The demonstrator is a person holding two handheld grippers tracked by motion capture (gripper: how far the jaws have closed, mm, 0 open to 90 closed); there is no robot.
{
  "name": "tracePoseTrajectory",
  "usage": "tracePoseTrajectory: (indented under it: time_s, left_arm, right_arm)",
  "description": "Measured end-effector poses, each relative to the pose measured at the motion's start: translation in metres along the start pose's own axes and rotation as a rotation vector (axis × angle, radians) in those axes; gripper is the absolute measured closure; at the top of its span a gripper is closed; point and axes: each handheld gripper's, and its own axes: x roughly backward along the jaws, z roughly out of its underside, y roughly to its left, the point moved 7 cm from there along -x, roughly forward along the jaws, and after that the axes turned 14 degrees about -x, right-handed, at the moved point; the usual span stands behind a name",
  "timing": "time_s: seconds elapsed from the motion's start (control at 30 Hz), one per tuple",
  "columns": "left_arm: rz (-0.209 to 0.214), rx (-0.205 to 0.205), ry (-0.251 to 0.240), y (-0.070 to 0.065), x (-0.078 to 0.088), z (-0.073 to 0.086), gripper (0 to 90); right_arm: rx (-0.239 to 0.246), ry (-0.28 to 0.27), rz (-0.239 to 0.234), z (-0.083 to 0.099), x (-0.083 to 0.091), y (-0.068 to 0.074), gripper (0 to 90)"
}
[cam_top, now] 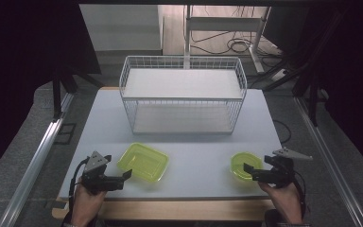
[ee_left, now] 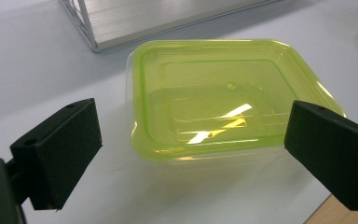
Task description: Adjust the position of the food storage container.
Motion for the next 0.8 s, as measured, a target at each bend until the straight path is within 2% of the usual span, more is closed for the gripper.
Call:
tracePoseTrajectory:
  time_s: [0.1, 0.17, 0.2, 0.23, 0.27, 0.43, 0.6, 0.8]
  left_arm:
    - [-0.002, -0.001, 0.000, -0.001, 0.001, -0.001, 2.3]
    - [0.002, 0.000, -0.006, -0.002, 0.001, -0.001, 2.3]
    - [0.002, 0.001, -0.008, -0.002, 0.002, -0.001, 2.3]
    - [0.001, 0.001, -0.011, -0.001, 0.002, -0.001, 2.2]
    - [0.001, 0.001, -0.012, -0.001, 0.002, -0.001, 2.2]
    - [-0.007, -0.006, -0.010, 0.000, 0.001, 0.000, 2.5]
    - [-0.039, -0.036, 0.005, 0.001, -0.002, 0.003, 2.6]
    - [-0.060, -0.043, 0.001, 0.003, -0.001, 0.003, 2.9]
  right_arm:
    - [0.017, 0.003, 0.006, 0.002, -0.002, 0.001, 7.7]
    - [0.053, -0.015, 0.012, 0.001, -0.002, 0.004, 14.3]
    - [0.053, -0.015, 0.012, 0.001, -0.002, 0.004, 14.3]
    - [0.085, -0.033, 0.030, 0.000, -0.002, 0.005, 19.3]
    - [0.093, -0.038, 0.033, 0.000, -0.001, 0.005, 21.0]
    - [0.090, -0.047, 0.038, 0.000, 0.001, 0.004, 25.1]
    - [0.092, -0.042, 0.030, 0.000, 0.002, 0.005, 28.8]
    - [0.135, -0.024, 0.022, 0.001, 0.003, 0.017, 42.7]
